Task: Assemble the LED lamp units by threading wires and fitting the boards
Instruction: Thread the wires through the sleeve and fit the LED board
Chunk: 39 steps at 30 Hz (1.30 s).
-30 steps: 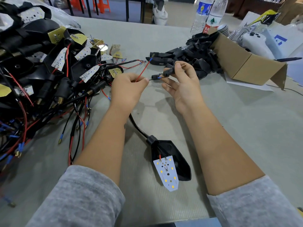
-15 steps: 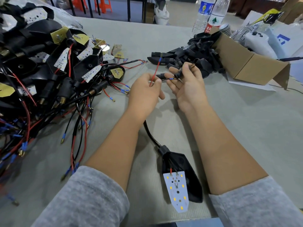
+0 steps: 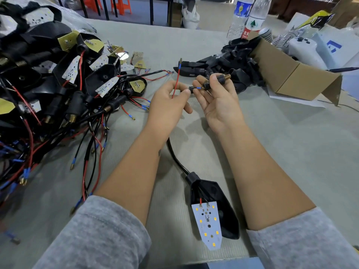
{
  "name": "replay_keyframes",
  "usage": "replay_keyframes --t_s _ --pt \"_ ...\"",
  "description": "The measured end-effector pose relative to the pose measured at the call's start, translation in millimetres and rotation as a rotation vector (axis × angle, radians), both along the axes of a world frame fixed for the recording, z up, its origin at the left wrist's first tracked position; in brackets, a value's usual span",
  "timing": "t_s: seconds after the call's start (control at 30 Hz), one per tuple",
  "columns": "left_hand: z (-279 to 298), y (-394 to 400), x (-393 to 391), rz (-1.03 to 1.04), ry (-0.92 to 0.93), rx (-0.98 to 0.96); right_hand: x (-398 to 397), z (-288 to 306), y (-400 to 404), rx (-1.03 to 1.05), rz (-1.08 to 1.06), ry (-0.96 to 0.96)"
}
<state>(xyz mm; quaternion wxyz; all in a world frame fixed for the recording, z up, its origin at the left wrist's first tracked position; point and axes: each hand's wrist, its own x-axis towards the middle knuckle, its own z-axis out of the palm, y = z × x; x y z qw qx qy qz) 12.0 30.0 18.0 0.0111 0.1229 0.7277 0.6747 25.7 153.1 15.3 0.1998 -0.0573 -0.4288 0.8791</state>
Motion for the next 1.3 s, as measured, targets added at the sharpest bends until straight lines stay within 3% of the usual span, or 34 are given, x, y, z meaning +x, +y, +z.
replay_keyframes --t_s 0.43,0.83,0.93,1.03,1.17,1.3 --pt "-6 0 -1 0.127 0.050 -0.003 2 2 -4 0.025 0.075 0.035" --pt "-6 -2 -3 0.053 0.069 0.021 2 1 -4 0.144 0.040 -0.065" --pt "-4 -2 -1 0.014 0.060 0.017 1 1 -7 0.261 0.098 -0.096" --pt "0 1 -1 0.042 -0.007 0.023 1 0 -10 0.340 0.109 -0.109" --pt "5 2 -5 0.036 -0.258 0.171 2 0 -12 0.404 0.061 -0.120" --pt "2 1 -6 0.116 -0.228 0.180 2 0 -13 0.477 0.061 -0.128"
